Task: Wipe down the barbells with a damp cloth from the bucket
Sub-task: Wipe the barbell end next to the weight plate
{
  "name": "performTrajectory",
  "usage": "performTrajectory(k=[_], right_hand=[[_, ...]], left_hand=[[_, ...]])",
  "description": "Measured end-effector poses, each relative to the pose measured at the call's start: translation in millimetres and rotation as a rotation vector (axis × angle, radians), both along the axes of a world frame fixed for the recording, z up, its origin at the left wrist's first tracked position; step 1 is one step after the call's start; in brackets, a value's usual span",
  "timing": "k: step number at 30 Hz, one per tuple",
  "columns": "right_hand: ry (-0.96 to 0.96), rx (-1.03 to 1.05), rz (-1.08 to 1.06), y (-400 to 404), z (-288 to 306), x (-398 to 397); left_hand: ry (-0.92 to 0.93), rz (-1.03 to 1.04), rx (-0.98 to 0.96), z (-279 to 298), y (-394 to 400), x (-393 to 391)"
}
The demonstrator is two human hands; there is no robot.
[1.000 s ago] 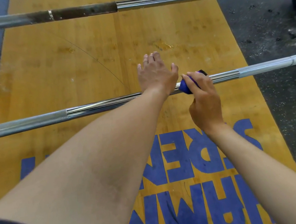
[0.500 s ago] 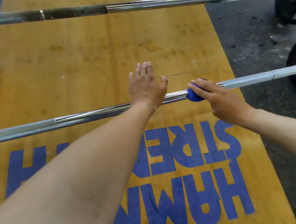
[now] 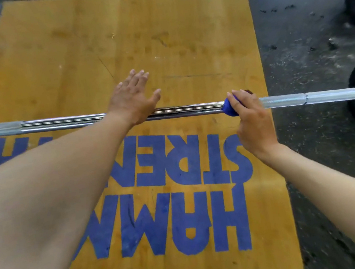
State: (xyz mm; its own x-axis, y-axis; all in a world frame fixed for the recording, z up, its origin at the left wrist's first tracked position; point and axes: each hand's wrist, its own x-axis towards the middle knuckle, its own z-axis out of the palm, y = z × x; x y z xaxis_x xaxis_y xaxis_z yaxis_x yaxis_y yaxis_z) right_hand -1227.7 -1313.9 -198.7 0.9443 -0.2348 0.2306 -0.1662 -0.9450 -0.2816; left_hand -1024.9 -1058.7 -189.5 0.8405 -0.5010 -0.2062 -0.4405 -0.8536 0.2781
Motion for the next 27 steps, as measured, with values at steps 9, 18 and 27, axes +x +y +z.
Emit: performTrajectory(k=[9, 18, 27], right_hand=[[0.08, 0.075, -0.008, -20.7, 7.8, -53.4], [0.012, 0.078, 0.046, -21.4, 0.9, -101.0], [-0.028, 0.066, 0.09, 26.1, -9.5, -115.7]], left_hand=[[0.109, -0.032, 0.179, 7.6, 10.4, -43.8], [0.139, -0.036, 0.084, 37.0, -39.4, -104.4], [0.192, -0.044, 0.172, 13.1, -61.5, -157.1]])
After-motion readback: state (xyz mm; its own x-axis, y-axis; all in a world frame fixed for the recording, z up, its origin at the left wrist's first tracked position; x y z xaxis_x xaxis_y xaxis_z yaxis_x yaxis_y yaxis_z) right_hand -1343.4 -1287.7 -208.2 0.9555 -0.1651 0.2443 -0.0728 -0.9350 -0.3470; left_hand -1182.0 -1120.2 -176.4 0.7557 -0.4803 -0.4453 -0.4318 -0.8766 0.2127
